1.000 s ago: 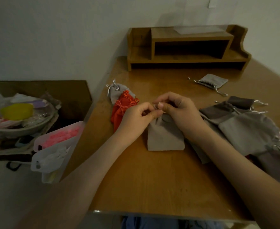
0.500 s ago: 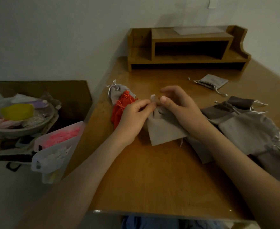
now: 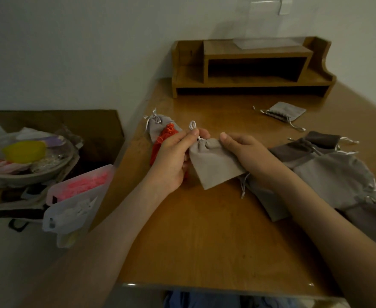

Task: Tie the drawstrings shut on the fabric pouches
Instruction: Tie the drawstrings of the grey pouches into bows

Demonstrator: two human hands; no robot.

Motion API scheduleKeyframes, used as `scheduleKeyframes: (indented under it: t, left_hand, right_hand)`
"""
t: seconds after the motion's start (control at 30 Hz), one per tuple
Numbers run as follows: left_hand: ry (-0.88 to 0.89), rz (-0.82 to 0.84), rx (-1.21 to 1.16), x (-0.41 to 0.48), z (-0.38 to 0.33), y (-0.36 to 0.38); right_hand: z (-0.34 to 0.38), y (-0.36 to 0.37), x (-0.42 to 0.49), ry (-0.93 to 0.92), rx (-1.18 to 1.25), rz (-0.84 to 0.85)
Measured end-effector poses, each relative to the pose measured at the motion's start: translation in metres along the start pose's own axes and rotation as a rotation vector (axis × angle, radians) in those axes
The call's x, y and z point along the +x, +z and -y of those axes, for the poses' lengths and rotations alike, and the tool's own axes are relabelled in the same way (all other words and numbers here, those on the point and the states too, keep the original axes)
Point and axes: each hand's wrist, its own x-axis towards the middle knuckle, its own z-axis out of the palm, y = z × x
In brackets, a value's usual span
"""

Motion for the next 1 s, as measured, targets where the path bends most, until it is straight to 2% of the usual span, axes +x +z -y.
scheduleKeyframes:
  t: [0.07,0.2,0.27,0.33,0.4,0.47,0.57,0.7,1.0]
  left_hand:
    - [0.024,-0.031,0.095,0.0,0.005,0.0]
    - [0.078,-0.067,0.239,0.001,0.011,-0.002]
    - [0.116,-0.066,0.293,0.001,0.012,-0.003]
    - [0.163,-0.041,0.405,0.002,0.014,-0.002]
    - [0.175,-0.022,0.487,0.001,0.016,-0.001]
    - [0.179,-0.032,0.535,0.004,0.018,-0.001]
    - [0.184,-0.063,0.541,0.006,0.02,-0.002]
    - [0.141,-0.081,0.511,0.007,0.021,-0.003]
    - [0.212,-0.02,0.65,0.004,0.021,-0.004]
  right_hand:
    - [0.001,0.001,0.0,0.014,-0.016,-0.041]
    - [-0.001,0.004,0.003,-0.066,-0.273,-0.152]
    - [-0.001,0.005,0.004,-0.095,-0.316,-0.201]
    - [-0.002,0.004,0.005,-0.086,-0.228,-0.238]
    - [0.0,0.003,0.002,-0.024,-0.024,-0.221]
    - [0.002,0.003,0.0,0.028,0.187,-0.144]
    - [0.002,0.004,0.0,0.01,0.271,-0.022]
    - [0.002,0.01,0.0,-0.075,0.112,0.026]
    - [-0.01,0.015,0.006,-0.307,-0.239,-0.139]
